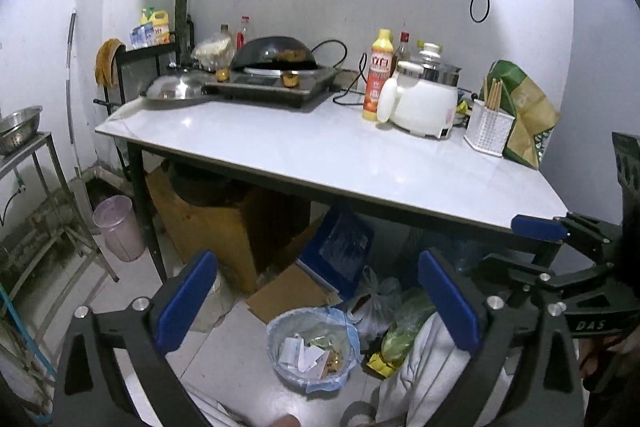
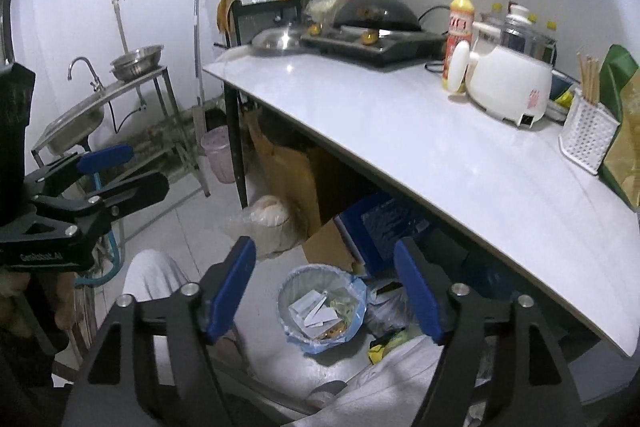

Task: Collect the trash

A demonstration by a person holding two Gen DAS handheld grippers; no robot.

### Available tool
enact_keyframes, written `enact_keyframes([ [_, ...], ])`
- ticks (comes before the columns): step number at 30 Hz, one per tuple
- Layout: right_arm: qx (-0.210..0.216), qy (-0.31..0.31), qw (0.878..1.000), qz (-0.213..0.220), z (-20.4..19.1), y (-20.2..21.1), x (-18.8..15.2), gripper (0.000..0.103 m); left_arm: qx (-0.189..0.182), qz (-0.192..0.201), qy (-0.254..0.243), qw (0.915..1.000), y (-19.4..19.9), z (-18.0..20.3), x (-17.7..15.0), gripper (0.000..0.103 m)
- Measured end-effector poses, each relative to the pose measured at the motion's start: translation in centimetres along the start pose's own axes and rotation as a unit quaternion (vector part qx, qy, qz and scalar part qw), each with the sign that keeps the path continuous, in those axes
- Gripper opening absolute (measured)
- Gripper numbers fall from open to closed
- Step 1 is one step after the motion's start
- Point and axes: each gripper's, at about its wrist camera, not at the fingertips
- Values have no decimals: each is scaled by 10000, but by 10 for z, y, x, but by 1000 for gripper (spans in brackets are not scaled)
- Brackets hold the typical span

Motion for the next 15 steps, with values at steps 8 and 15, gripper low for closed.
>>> enact_keyframes([
  [8,-90,-57,9994,338,1,37,12,86,117,236,-172,9995,23,12,12,103],
  [15,-104,-108,9972,739,1,72,26,97,130,470,-163,9987,43,20,21,103],
])
Point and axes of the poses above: each gripper's, at about its wrist camera, not at the fingertips, and y roughly against the way its jaws point, z to its right, x to its top, and after that the axes turned 2 degrees about -x, right-handed
